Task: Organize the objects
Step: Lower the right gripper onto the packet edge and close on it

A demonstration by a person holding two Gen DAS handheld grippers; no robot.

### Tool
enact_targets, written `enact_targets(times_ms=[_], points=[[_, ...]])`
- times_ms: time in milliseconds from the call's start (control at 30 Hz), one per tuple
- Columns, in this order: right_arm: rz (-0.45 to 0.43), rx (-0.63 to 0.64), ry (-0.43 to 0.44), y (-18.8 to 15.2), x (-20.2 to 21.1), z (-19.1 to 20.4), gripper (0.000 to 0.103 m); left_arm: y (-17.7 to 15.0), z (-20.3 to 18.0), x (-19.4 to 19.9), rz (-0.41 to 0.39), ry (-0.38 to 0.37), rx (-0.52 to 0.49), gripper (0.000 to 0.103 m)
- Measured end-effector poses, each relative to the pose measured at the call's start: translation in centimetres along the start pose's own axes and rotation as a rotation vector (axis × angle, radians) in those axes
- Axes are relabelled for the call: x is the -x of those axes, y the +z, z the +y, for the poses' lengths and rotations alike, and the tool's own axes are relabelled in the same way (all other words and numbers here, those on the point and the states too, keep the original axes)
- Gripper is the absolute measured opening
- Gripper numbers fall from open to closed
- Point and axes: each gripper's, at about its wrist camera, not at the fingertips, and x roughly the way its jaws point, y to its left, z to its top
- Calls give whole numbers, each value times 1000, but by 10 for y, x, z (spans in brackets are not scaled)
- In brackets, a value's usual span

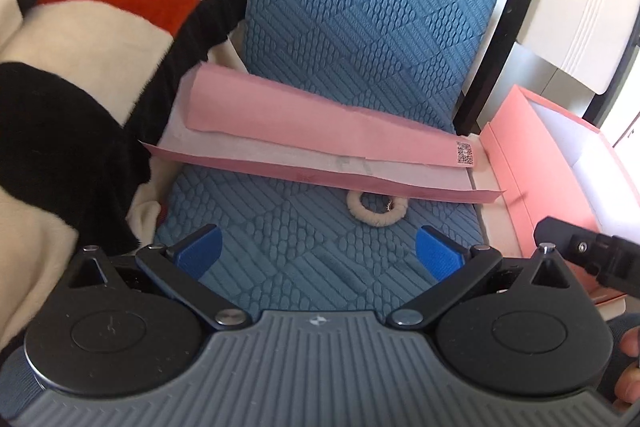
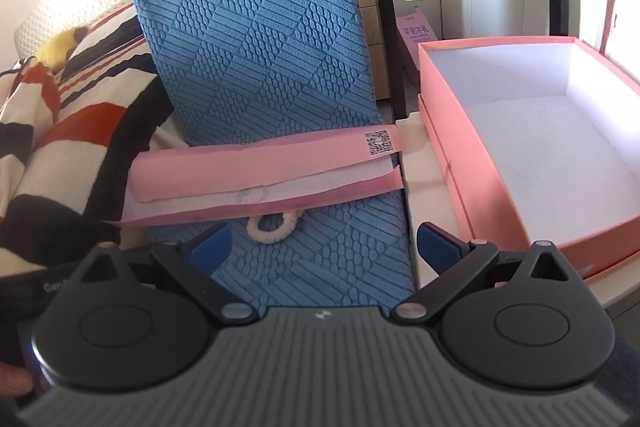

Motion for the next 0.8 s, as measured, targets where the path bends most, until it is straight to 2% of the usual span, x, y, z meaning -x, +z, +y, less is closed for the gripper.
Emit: enact_targets(times_ms=[267,400,433,500,567,667,800], points=[[29,-29,32,11,-34,-5,97,13,9,-42,38,-36,68,103],[51,-68,68,11,-46,-13,83,17,12,-61,54,-51,90,103],[60,-77,68,10,-49,-14,77,18,14,-65,56,-53,104,99],[68,-87,70,9,-55,-15,75,21,18,-72,57,-61,143,95],[65,-108,88,10,-60,-17,75,24,24,-79,64,-79,184,87],[53,-136,104,13,-69,-18,76,28,29,-89,74,-76,219,80],[82,-206,138,16,-86,-23,76,34,32,-103,100,-122,240,74]])
